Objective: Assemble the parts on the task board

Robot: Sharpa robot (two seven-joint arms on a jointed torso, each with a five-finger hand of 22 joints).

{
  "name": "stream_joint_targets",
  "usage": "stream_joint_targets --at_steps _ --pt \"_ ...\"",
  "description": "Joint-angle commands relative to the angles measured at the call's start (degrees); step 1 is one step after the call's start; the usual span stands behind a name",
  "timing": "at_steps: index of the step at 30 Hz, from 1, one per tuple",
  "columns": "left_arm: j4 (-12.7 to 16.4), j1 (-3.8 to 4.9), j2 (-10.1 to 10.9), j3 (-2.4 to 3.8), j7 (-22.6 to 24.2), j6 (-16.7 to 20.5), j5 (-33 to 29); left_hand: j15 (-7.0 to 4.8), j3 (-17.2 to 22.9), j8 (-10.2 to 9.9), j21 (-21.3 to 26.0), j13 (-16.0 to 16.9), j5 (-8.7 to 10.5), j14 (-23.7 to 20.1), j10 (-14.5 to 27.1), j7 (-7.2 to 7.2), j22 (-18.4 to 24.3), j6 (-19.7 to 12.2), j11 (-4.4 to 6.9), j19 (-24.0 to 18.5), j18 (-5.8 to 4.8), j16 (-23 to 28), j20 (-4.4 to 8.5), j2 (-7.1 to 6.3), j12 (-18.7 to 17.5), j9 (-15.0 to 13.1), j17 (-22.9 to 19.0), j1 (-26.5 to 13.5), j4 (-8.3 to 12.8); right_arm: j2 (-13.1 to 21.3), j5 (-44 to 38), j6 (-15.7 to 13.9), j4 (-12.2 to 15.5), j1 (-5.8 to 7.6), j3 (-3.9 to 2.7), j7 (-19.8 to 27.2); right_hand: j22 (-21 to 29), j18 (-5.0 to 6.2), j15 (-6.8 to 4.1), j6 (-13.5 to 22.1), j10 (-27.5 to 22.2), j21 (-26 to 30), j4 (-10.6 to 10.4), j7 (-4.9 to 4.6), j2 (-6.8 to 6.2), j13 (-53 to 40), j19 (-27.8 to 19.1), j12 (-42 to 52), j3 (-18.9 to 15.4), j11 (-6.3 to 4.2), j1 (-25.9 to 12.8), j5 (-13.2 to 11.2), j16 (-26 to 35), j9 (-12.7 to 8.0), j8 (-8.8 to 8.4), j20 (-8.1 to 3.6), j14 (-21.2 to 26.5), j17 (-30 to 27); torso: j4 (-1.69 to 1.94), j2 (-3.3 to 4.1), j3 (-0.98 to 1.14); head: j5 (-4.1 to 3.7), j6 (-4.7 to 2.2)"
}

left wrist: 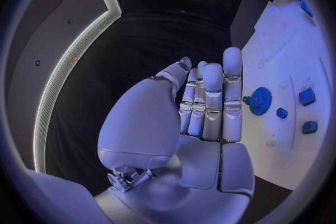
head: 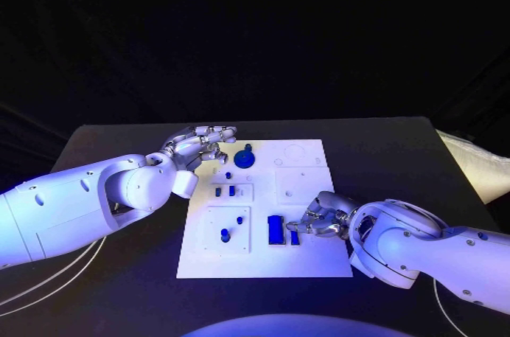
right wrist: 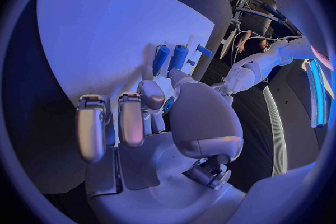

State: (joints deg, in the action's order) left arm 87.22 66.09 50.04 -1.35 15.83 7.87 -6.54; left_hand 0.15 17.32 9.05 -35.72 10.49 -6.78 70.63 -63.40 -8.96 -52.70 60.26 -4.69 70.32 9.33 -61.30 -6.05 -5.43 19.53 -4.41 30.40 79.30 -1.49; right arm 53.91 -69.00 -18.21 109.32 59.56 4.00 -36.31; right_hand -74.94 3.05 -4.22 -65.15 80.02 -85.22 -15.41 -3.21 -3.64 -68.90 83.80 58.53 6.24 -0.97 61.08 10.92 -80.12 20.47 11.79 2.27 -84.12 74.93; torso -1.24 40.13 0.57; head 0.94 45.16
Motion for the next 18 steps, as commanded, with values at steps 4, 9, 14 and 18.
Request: stream_joint_targets --at_steps 4,9,14,18 --pt "0.1 0.02 0.0 0.04 0.0 -1.4 0.2 0.07 -0.4 0.2 0.2 0.1 0.25 -0.5 0.4 0.00 0.1 -0.5 -0.02 -0.1 0.65 -0.2 -0.03 0.60 0.2 0.1 -0.1 -0.2 0.1 0.5 -2.1 0.3 0.5 -0.07 0.00 0.0 -8.1 -1.11 -0.23 -0.1 0.4 -0.2 -1.1 -0.24 0.18 -0.3 1.4 -0.3 -3.8 0.17 -1.2 -5.3 0.1 0.2 -0.44 -0.28 -3.7 3.4 -0.05 0.01 0.08 -0.17 -0.14" --pt "0.1 0.02 0.0 0.03 -0.1 -1.5 0.2 0.08 -0.4 0.2 0.3 0.1 0.25 -0.5 0.4 -0.01 0.1 -0.5 -0.03 -0.1 0.65 -0.2 -0.03 0.61 0.3 0.1 -0.1 -0.2 0.0 1.4 -2.3 0.4 1.2 -0.10 -0.01 0.4 -8.2 -1.12 -0.23 -0.1 0.4 -0.2 -1.0 -0.24 0.35 -0.4 1.4 -0.3 -4.4 0.17 -0.9 -5.4 0.1 0.3 -0.47 -0.28 -3.7 3.4 -0.04 0.04 0.10 -0.20 -0.13" --pt "0.0 0.01 -0.1 0.03 -0.1 -1.6 0.2 0.08 -0.4 0.2 0.3 0.1 0.25 -0.5 0.4 -0.01 0.1 -0.5 -0.03 -0.1 0.65 -0.2 -0.03 0.61 0.3 0.1 -0.1 -0.2 0.0 2.5 -1.8 2.9 2.2 -0.12 -0.01 1.5 -8.2 -1.12 -0.23 -0.1 0.4 -0.2 0.9 -0.26 0.41 -0.6 1.4 -0.4 -6.3 0.16 3.7 -5.1 0.0 0.5 -0.61 -0.29 -3.7 3.5 -0.03 -0.03 0.08 -0.28 -0.12" --pt "-0.1 0.01 -0.1 0.03 -0.1 -1.7 0.2 0.08 -0.4 0.2 0.3 0.1 0.25 -0.5 0.4 -0.01 0.1 -0.5 -0.03 -0.1 0.65 -0.2 -0.03 0.61 0.3 0.1 -0.1 -0.2 0.0 2.9 -1.7 4.6 2.5 -0.16 -0.01 2.0 -8.2 -1.11 -0.22 -0.1 0.3 -0.1 2.8 -0.30 0.45 -0.7 1.4 -0.6 -7.0 0.19 7.2 -5.3 0.1 0.6 -0.72 -0.27 -3.7 3.4 -0.07 -0.02 0.03 -0.33 -0.17"
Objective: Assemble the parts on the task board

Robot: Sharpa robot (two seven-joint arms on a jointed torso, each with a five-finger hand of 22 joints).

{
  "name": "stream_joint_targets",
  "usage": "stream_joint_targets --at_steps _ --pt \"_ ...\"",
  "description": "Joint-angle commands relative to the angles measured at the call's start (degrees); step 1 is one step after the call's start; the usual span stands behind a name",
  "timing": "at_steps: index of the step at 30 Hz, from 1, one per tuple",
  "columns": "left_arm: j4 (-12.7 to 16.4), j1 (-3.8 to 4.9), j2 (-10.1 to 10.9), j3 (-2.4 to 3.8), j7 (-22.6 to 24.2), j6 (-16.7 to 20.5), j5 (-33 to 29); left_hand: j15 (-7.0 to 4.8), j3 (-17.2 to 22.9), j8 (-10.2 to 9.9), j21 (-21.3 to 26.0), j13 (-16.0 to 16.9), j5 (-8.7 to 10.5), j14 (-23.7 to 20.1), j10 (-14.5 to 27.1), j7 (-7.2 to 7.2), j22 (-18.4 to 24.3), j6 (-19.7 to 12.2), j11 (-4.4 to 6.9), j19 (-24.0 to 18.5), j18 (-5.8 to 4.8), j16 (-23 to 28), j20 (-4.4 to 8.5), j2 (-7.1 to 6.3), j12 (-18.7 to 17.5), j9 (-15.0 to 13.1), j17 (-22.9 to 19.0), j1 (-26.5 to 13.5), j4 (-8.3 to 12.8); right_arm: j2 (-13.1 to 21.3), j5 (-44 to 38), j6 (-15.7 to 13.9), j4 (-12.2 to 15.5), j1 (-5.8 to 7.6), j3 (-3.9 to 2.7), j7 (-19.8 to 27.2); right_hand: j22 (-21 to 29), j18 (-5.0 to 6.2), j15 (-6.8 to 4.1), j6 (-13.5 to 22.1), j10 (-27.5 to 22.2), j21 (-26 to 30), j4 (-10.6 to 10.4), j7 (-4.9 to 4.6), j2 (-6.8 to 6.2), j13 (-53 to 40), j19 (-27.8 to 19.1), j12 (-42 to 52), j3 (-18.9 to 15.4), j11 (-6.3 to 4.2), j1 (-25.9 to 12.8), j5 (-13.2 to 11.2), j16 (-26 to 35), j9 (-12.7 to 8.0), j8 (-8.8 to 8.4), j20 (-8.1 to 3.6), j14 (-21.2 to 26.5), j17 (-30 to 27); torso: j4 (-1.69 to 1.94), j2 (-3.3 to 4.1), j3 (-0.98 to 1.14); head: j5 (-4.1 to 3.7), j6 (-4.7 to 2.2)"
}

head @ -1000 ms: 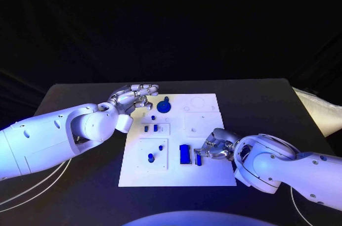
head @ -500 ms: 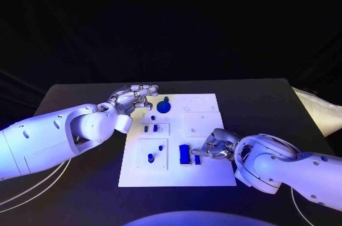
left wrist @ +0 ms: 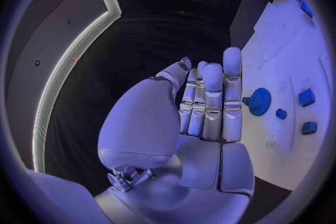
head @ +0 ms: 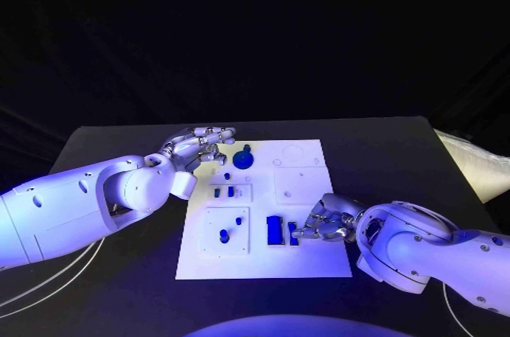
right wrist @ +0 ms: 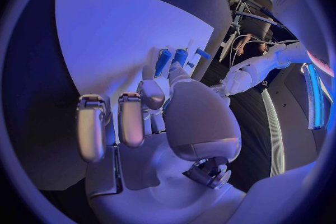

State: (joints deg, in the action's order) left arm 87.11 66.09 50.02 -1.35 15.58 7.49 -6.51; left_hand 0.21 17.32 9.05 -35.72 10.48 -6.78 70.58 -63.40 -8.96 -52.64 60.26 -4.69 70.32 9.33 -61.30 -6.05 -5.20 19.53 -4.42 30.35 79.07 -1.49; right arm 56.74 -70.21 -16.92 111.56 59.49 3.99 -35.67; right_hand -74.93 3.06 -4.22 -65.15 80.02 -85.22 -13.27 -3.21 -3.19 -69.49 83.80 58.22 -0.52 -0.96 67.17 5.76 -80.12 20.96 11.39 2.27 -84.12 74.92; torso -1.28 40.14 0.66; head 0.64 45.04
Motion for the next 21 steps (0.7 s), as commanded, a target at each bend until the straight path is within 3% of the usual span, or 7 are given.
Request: stream_joint_targets --at_steps 1,13,21 --pt "0.0 0.01 -0.1 0.03 0.1 -1.3 0.2 0.02 -0.4 0.2 0.3 0.1 0.25 -0.5 0.4 -0.01 0.1 -0.5 -0.03 -0.1 0.66 -0.2 -0.03 0.39 0.3 0.1 -0.1 0.0 0.0 0.1 -0.5 3.7 0.3 -0.11 0.00 1.5 -8.1 -1.10 -0.21 -0.1 0.3 -0.1 1.0 -0.32 0.05 -0.1 1.3 -0.3 -0.4 0.20 1.7 -0.2 0.1 0.1 -0.34 -0.27 -3.7 3.4 -0.04 -0.04 -0.06 -0.03 -0.04" --pt "-0.1 0.00 -0.2 0.03 0.1 -1.4 0.2 0.03 -0.4 0.2 0.3 0.1 0.24 -0.5 0.5 0.00 0.1 -0.5 -0.03 -0.1 0.66 -0.2 -0.04 0.45 0.3 0.1 -0.1 0.0 0.0 -0.6 -2.0 5.5 -0.4 -0.33 0.01 1.2 -8.2 -1.11 -0.17 -0.2 0.3 -0.1 2.2 -0.39 0.79 -0.2 1.4 -0.4 -1.3 0.23 3.9 -0.2 0.1 0.1 -0.44 -0.23 -3.7 3.5 0.07 -0.02 -0.11 -0.15 -0.09" --pt "0.0 0.00 -0.2 0.03 0.1 -1.4 0.2 0.03 -0.4 0.2 0.3 0.1 0.24 -0.5 0.5 0.00 0.1 -0.5 -0.03 -0.1 0.66 -0.2 -0.04 0.46 0.3 0.1 -0.1 0.0 0.0 -1.2 -2.5 5.4 -1.8 -0.38 0.01 0.9 -8.4 -1.16 -0.18 -0.4 0.6 -0.2 1.0 -0.34 3.07 -0.6 1.5 0.0 -2.4 0.21 3.1 1.1 0.0 0.2 -0.52 -0.21 -3.7 3.6 0.10 0.02 -0.13 -0.12 -0.06"
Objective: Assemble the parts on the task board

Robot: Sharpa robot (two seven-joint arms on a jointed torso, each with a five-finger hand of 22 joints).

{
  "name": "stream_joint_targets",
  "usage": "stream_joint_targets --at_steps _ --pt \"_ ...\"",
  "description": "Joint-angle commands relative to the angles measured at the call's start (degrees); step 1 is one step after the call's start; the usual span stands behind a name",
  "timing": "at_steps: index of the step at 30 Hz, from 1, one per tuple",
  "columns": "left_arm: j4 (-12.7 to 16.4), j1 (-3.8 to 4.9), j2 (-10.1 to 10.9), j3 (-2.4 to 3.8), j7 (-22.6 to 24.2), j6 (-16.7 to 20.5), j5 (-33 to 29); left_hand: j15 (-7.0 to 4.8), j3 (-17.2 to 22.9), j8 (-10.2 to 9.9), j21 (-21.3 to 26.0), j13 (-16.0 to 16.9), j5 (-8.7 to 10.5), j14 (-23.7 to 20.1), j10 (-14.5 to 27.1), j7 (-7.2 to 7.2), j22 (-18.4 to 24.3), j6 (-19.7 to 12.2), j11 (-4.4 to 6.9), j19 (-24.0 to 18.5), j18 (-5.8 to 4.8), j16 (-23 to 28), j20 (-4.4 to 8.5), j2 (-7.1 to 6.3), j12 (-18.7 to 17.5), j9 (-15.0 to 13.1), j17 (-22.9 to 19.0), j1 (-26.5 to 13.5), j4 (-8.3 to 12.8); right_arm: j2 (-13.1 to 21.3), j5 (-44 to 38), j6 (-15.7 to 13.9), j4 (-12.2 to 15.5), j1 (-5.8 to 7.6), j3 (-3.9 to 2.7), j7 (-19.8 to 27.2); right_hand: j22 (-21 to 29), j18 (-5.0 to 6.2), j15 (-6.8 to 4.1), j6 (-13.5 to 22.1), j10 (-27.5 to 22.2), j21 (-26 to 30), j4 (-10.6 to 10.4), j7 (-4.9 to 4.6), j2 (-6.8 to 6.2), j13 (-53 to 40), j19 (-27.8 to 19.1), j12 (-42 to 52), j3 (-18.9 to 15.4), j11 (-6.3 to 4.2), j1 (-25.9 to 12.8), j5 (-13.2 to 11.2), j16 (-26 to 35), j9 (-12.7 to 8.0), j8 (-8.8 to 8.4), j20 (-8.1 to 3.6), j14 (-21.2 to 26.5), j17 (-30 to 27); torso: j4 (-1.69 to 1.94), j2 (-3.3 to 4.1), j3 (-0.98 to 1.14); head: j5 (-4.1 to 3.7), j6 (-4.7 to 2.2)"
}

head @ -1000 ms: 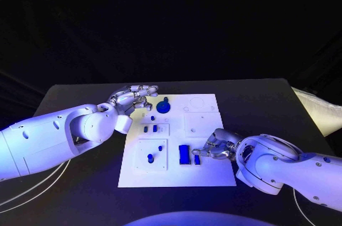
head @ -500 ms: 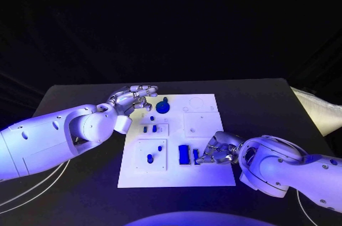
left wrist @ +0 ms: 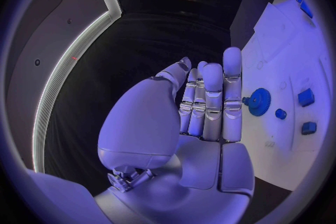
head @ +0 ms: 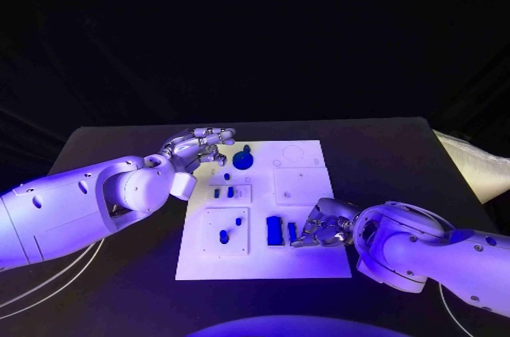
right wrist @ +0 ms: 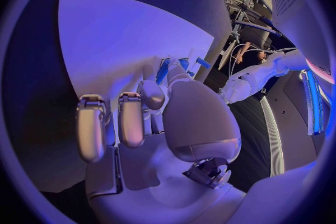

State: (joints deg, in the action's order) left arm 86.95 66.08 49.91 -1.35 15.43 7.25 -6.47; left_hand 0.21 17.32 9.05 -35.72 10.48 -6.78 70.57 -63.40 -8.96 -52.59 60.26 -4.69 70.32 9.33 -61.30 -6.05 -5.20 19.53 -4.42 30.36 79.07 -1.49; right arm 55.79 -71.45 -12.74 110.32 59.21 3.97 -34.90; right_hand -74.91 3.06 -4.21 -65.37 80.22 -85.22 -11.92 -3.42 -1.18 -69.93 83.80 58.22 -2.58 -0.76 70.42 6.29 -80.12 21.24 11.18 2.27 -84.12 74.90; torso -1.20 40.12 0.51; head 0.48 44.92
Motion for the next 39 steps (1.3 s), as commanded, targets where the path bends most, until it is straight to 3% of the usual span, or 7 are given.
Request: stream_joint_targets --at_steps 1,13,20,25,28,32,39 --pt "0.1 0.01 -0.1 0.03 0.2 -1.1 0.2 0.03 -0.4 0.2 0.3 0.1 0.24 -0.5 0.5 0.00 0.1 -0.5 -0.03 -0.1 0.66 -0.2 -0.04 0.46 0.3 0.1 -0.1 0.0 0.0 -0.4 -1.3 1.2 -0.8 -0.11 0.03 0.2 -8.4 -1.16 -0.18 -0.2 0.4 -0.2 -0.4 -0.12 1.25 -0.2 1.5 0.1 -0.4 -0.01 -0.2 0.7 0.0 -0.1 -0.31 -0.21 -3.7 3.6 0.01 0.05 0.04 0.03 0.05" --pt "0.1 0.01 -0.1 0.03 0.2 -1.2 0.2 0.03 -0.4 0.2 0.3 0.1 0.24 -0.5 0.5 0.00 0.1 -0.5 -0.03 -0.1 0.66 -0.2 -0.04 0.46 0.3 0.1 -0.1 0.0 0.0 -2.3 -2.3 0.8 -2.9 -0.51 0.03 0.1 -8.5 -1.19 -0.27 -0.3 0.6 -0.3 -0.1 -0.01 2.53 -0.6 1.6 0.6 -0.8 -0.11 0.9 0.7 -0.1 0.0 -0.32 -0.28 -3.8 3.7 -0.03 0.01 0.10 0.13 0.22" --pt "0.0 0.01 -0.1 0.03 0.1 -1.3 0.2 0.03 -0.4 0.2 0.3 0.1 0.24 -0.5 0.5 0.00 0.1 -0.5 -0.03 -0.1 0.66 -0.2 -0.04 0.46 0.3 0.1 -0.1 0.0 0.0 -2.4 -2.2 0.8 -3.2 -0.56 0.03 0.2 -8.5 -1.18 -0.29 -0.3 0.7 -0.3 0.0 0.02 2.53 -0.6 1.6 0.5 -1.2 -0.13 1.1 0.9 -0.1 0.0 -0.35 -0.29 -3.8 3.7 0.00 0.00 0.05 0.04 0.10" --pt "0.0 0.01 -0.1 0.03 0.1 -1.3 0.5 0.03 -0.4 0.2 0.3 0.1 0.24 -0.5 0.5 0.00 0.1 -0.5 -0.03 -0.1 0.66 -0.2 -0.04 0.46 0.3 0.1 -0.1 0.0 0.0 -2.5 -3.5 1.1 -3.4 -0.57 0.03 0.1 -8.4 -1.16 -0.39 -0.4 0.6 -0.2 1.7 0.15 2.47 -0.6 1.5 0.4 -1.4 -0.26 3.5 0.3 0.0 0.1 -0.40 -0.37 -3.7 3.6 -0.05 -0.03 0.01 -0.14 0.04" --pt "0.0 0.01 -0.1 0.03 0.1 -1.3 0.5 0.03 -0.4 0.2 0.3 0.1 0.24 -0.5 0.5 0.00 0.1 -0.5 -0.03 -0.1 0.66 -0.2 -0.04 0.46 0.3 0.1 -0.1 0.0 0.0 -2.6 -5.0 1.2 -3.6 -0.57 0.03 0.0 -8.4 -1.15 -0.50 -0.4 0.6 -0.2 3.3 0.25 3.12 -0.6 1.5 0.3 -0.8 -0.37 5.9 -2.5 0.0 0.1 -0.43 -0.46 -3.7 3.6 -0.05 0.00 0.02 -0.23 -0.01" --pt "0.1 0.01 -0.1 0.02 0.1 -1.3 0.5 0.03 -0.4 0.2 0.3 0.1 0.24 -0.5 0.5 0.00 0.1 -0.5 -0.03 -0.1 0.66 -0.2 -0.04 0.46 0.3 0.1 -0.1 0.0 0.0 -2.6 -6.5 0.9 -3.9 -0.57 0.03 0.0 -8.4 -1.15 -0.55 -0.4 0.5 -0.2 4.6 0.33 3.23 -0.6 1.5 0.2 -0.4 -0.45 7.7 -3.1 0.1 0.1 -0.47 -0.52 -3.7 3.6 -0.02 0.00 0.02 -0.36 0.00" --pt "0.0 0.01 -0.1 0.02 0.2 -1.2 0.5 0.03 -0.4 0.2 0.3 0.1 0.24 -0.5 0.5 0.00 0.1 -0.5 -0.03 -0.1 0.66 -0.2 -0.04 0.46 0.3 0.1 -0.1 0.0 0.0 -2.0 -2.2 -2.6 -3.4 -0.55 0.01 4.2 -8.0 -1.04 -0.22 -0.1 0.2 0.1 3.1 -0.17 2.48 0.0 1.2 -0.9 -2.4 -0.01 4.7 -1.8 0.5 0.0 -0.80 -0.34 -3.6 3.1 -0.06 -0.13 -0.03 -0.39 -0.13"
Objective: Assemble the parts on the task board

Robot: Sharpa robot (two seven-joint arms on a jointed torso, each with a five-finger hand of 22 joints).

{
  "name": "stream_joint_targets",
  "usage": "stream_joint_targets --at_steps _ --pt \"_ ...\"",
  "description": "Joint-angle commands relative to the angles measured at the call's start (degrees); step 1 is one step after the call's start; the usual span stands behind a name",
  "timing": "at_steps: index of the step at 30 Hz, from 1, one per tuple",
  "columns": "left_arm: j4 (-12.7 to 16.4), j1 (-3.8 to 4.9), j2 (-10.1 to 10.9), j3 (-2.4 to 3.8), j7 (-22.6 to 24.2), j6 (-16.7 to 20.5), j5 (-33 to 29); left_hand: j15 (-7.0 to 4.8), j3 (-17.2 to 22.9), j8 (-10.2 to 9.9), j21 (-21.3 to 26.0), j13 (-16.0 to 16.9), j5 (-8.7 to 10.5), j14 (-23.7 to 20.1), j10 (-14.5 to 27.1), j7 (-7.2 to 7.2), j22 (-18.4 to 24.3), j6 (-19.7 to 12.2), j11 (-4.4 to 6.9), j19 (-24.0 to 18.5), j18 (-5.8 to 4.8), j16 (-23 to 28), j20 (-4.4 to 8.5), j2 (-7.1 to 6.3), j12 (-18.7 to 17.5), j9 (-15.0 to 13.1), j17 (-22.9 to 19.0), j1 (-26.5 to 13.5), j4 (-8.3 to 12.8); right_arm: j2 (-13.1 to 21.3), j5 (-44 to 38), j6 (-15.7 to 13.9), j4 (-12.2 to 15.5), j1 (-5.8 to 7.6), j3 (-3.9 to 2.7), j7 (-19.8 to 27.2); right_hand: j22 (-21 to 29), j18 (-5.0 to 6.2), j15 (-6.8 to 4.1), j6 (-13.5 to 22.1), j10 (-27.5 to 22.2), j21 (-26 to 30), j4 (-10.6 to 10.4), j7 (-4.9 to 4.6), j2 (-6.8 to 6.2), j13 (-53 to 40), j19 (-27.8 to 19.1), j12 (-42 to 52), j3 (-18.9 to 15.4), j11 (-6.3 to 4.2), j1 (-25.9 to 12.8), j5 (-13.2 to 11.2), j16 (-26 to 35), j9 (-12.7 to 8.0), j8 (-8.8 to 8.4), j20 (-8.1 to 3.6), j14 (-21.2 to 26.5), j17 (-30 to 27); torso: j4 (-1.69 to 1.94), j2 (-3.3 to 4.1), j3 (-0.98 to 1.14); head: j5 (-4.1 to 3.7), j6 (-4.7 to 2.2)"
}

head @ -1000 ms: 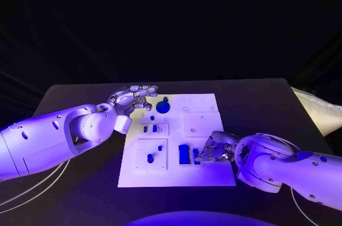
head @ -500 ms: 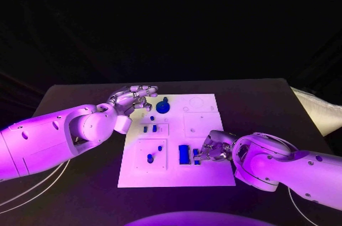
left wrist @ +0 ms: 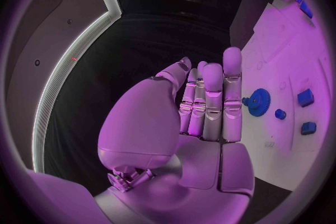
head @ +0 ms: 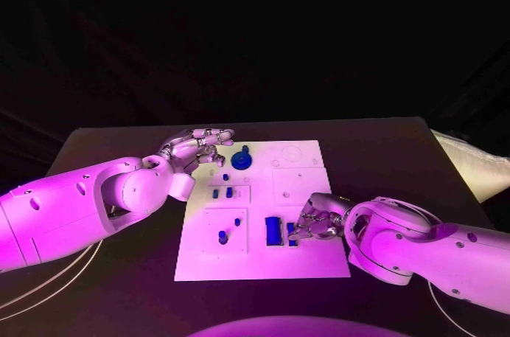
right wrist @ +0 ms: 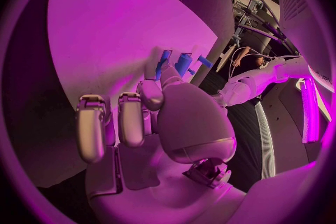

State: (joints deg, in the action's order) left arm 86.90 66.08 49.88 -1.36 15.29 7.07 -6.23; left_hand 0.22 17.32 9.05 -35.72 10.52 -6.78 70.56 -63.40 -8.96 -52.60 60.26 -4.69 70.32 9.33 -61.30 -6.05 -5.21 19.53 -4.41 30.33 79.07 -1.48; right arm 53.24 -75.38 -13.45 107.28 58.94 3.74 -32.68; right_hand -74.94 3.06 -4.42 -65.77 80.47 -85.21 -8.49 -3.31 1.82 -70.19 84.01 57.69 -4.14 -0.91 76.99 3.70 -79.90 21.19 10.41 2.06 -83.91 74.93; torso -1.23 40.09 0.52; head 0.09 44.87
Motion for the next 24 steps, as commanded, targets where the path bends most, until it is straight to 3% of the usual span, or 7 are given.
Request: stream_joint_targets --at_steps 1,5,8,15,19,22,24 --pt "-0.1 0.01 -0.1 0.02 0.3 -1.0 0.3 0.02 -0.4 0.2 0.3 0.1 0.24 -0.5 0.5 0.00 0.1 -0.5 -0.03 -0.1 0.66 -0.2 -0.04 0.46 0.3 0.1 -0.1 0.0 0.0 0.8 3.6 -2.4 -0.3 -0.22 0.21 3.5 -7.8 -0.99 0.03 0.4 -0.2 0.3 -0.6 -0.34 -0.72 0.4 0.8 -0.7 -1.3 0.19 -2.2 1.3 0.5 0.0 -0.11 -0.07 -3.8 2.9 -0.02 -0.10 -0.04 0.02 -0.12" --pt "-0.4 0.00 -0.2 -0.05 0.4 -0.9 0.3 0.02 -0.5 0.3 0.5 0.1 0.24 -0.5 0.6 0.01 0.2 -0.5 -0.03 -0.2 0.69 -0.2 -0.04 0.50 0.5 0.1 -0.1 0.0 0.0 2.0 11.1 -3.7 0.2 0.60 0.06 9.7 -6.4 -0.62 0.21 1.0 -1.2 1.2 -0.8 -0.63 -1.07 1.7 -0.2 -3.1 -2.3 0.44 -2.6 2.1 1.6 -0.1 -0.50 0.10 -3.5 1.6 -0.04 -0.28 -0.13 -0.12 -0.49" --pt "-1.2 -0.02 -0.5 -0.23 0.7 -0.7 0.3 0.03 -0.6 0.3 0.7 0.1 0.25 -0.6 0.6 0.00 0.3 -0.5 -0.04 -0.3 0.73 -0.1 -0.05 0.51 0.5 0.1 -0.4 0.0 -0.1 3.0 18.5 -4.4 -0.1 2.28 -0.08 15.7 -5.2 -0.27 0.52 2.0 -2.9 2.2 -1.0 -1.07 -1.15 4.2 -1.1 -7.2 -3.2 0.82 -2.7 2.1 2.9 -0.3 -1.09 0.36 -3.1 0.4 0.02 -0.78 -0.34 -0.27 -0.83" --pt "-2.4 -0.41 -0.9 -0.51 2.0 1.8 -0.3 0.46 -1.1 0.6 4.8 0.0 0.21 -4.8 1.5 -0.17 2.7 -0.9 -0.32 -3.5 1.01 3.2 -0.43 0.59 1.1 0.2 -4.0 0.1 -0.1 2.8 34.5 -5.9 -6.2 6.19 -0.19 28.0 1.5 1.44 1.58 5.1 -8.9 7.7 0.0 -2.44 -0.14 13.3 -5.8 -21.4 -4.5 1.97 -0.6 2.5 10.6 -1.0 -2.98 1.25 -1.1 -7.2 0.12 -2.43 -1.16 -0.70 -1.67" --pt "-2.9 -0.77 -1.0 -0.55 3.6 4.0 -0.8 1.23 -1.3 0.8 8.3 -0.6 0.18 -9.1 2.5 -0.58 4.7 -1.3 -0.89 -7.3 0.98 7.7 -1.09 0.61 0.7 0.2 -6.7 0.5 -0.1 1.2 42.5 -6.7 -11.3 7.84 -0.21 34.7 11.3 3.75 2.16 7.1 -12.8 16.2 1.4 -3.36 1.33 18.9 -12.3 -28.9 -4.1 2.81 2.1 2.9 22.8 -1.4 -4.07 1.78 2.4 -18.1 -0.13 -3.39 -1.56 -0.60 -2.40" --pt "-3.7 -1.10 -1.4 -0.57 5.4 5.9 -1.6 2.24 -0.9 0.8 12.7 -1.9 0.13 -13.0 2.8 -0.75 7.5 -1.7 -1.52 -12.1 0.91 15.4 -1.92 0.82 -0.4 0.4 -10.6 0.8 -0.3 -0.4 48.4 -7.0 -15.5 8.57 -0.23 39.9 26.8 6.84 3.17 8.8 -15.7 31.0 2.4 -4.43 2.34 23.5 -22.3 -33.6 -3.6 3.89 4.1 2.8 39.9 -1.9 -5.12 2.65 8.0 -32.0 -0.22 -3.89 -1.65 -0.65 -3.08" --pt "-4.4 -1.29 -1.9 -0.57 6.5 7.0 -2.2 2.99 -0.5 0.5 15.6 -3.0 0.16 -14.5 2.7 -0.91 9.7 -2.1 -1.98 -14.9 0.62 21.5 -2.86 0.65 -1.8 0.5 -13.5 0.9 -0.6 -1.6 52.5 -6.8 -18.3 8.86 -0.25 43.1 32.5 7.47 4.06 9.4 -17.5 37.7 3.0 -5.18 3.03 27.8 -25.1 -37.6 -3.2 4.70 5.4 2.8 45.7 -2.3 -5.74 3.43 10.0 -35.1 -0.26 -4.22 -1.67 -0.72 -3.76"
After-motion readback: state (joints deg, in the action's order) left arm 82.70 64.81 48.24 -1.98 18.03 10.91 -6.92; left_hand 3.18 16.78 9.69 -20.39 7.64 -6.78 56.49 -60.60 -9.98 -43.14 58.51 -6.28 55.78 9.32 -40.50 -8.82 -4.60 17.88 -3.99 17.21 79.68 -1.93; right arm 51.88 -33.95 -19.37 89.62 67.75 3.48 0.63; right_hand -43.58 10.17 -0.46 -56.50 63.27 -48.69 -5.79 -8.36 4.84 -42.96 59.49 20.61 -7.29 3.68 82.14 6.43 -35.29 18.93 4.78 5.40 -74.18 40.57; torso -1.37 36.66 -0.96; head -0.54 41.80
